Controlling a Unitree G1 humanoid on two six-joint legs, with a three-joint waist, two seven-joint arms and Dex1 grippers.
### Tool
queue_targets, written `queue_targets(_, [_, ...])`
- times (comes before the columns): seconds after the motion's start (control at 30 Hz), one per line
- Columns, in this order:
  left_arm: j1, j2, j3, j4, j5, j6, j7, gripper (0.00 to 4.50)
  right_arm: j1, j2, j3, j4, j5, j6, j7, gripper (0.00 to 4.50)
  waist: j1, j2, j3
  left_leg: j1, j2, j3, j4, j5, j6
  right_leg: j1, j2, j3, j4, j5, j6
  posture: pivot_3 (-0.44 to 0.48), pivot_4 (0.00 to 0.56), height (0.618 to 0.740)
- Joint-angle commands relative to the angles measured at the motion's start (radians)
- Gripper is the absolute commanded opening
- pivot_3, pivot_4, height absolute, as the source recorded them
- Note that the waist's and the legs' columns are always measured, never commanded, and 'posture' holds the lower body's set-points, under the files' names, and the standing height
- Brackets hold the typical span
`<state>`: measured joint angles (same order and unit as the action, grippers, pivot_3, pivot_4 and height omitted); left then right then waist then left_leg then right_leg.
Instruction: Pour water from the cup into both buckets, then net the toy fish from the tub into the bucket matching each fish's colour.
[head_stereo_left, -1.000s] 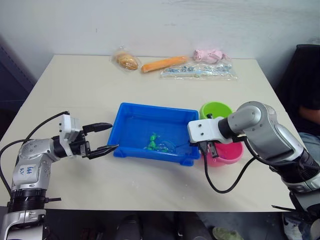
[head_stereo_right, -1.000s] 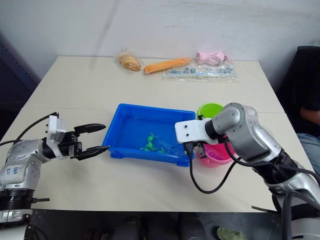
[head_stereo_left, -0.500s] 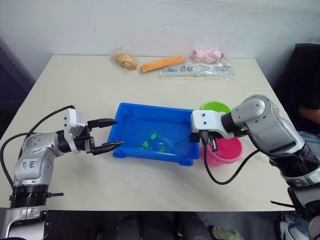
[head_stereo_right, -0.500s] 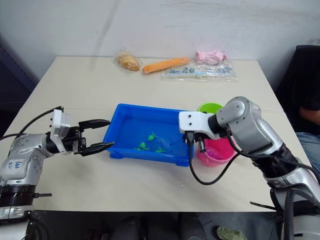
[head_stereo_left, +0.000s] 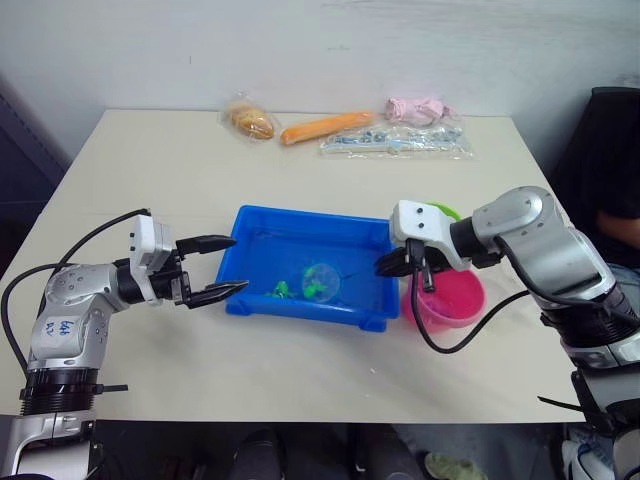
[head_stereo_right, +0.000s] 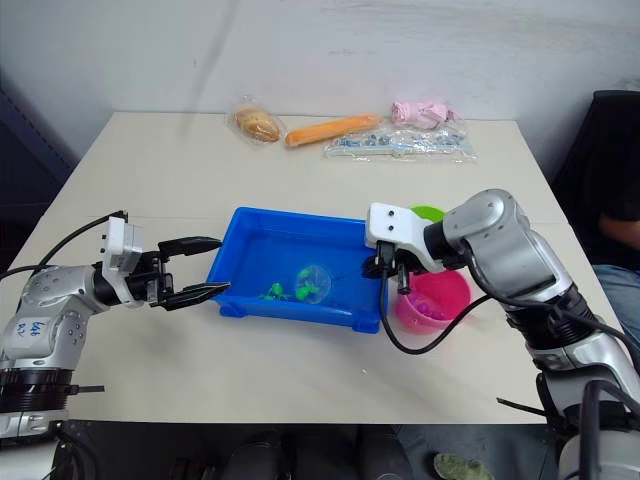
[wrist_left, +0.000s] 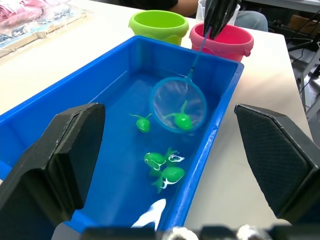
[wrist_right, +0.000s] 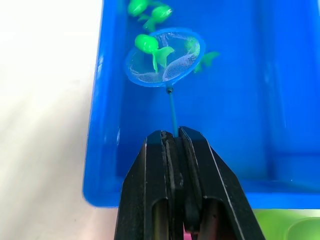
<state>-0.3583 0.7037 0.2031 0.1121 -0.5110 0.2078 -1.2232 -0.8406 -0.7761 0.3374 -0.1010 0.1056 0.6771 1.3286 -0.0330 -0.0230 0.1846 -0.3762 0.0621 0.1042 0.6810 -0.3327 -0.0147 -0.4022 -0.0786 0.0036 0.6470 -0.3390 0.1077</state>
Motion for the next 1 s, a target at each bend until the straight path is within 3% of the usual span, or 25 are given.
queue_targets(0.03, [-0.016, 0.000, 0.001, -0.028, -0.008, -0.011, 0.003, 4.46, -0.006, -0.022, -0.057, 0.014, 0.023, -0.019, -0.011, 0.00, 0.000, 0.000, 0.000, 0.000, 0.000, 0.000, 0.000, 0.000, 0.000, 0.000, 0.000, 0.000, 0.000, 0.000, 0.000, 0.000, 0.150, 0.740])
queue_targets(0.33, [-0.045, -0.016, -0.012, -0.007, -0.001, -0.023, 0.001, 4.46, -0.016, -0.081, -0.202, -0.010, 0.156, 0.086, -0.006, 0.00, 0.003, 0.000, 0.000, -0.002, 0.000, 0.001, 0.000, 0.000, 0.000, -0.003, 0.000, 0.001, 0.001, 0.000, 0.000, 0.000, 0.150, 0.740])
queue_targets(0.5, [-0.074, -0.030, -0.029, 0.009, 0.001, -0.028, -0.007, 4.46, 0.025, -0.141, -0.312, -0.125, 0.265, 0.215, -0.038, 0.00, 0.003, 0.000, 0.000, -0.008, 0.000, 0.001, 0.001, 0.000, 0.000, -0.010, 0.000, 0.001, 0.003, 0.000, 0.000, 0.000, 0.150, 0.740])
queue_targets(0.77, [-0.137, -0.056, -0.063, 0.041, 0.004, -0.020, -0.011, 4.46, 0.242, -0.197, -0.609, -0.339, 0.443, 0.435, -0.176, 0.00, 0.006, 0.000, 0.000, -0.011, -0.001, 0.000, 0.002, 0.000, 0.000, -0.011, 0.000, 0.000, 0.006, 0.000, 0.000, 0.000, 0.150, 0.740])
queue_targets(1.0, [-0.209, -0.089, -0.089, 0.074, 0.019, 0.026, 0.033, 4.46, 0.491, -0.216, -0.863, -0.480, 0.482, 0.480, -0.287, 0.00, 0.009, 0.000, 0.000, -0.011, -0.002, 0.000, 0.002, 0.000, 0.000, -0.011, 0.001, 0.001, 0.006, 0.000, 0.001, 0.000, 0.150, 0.740])
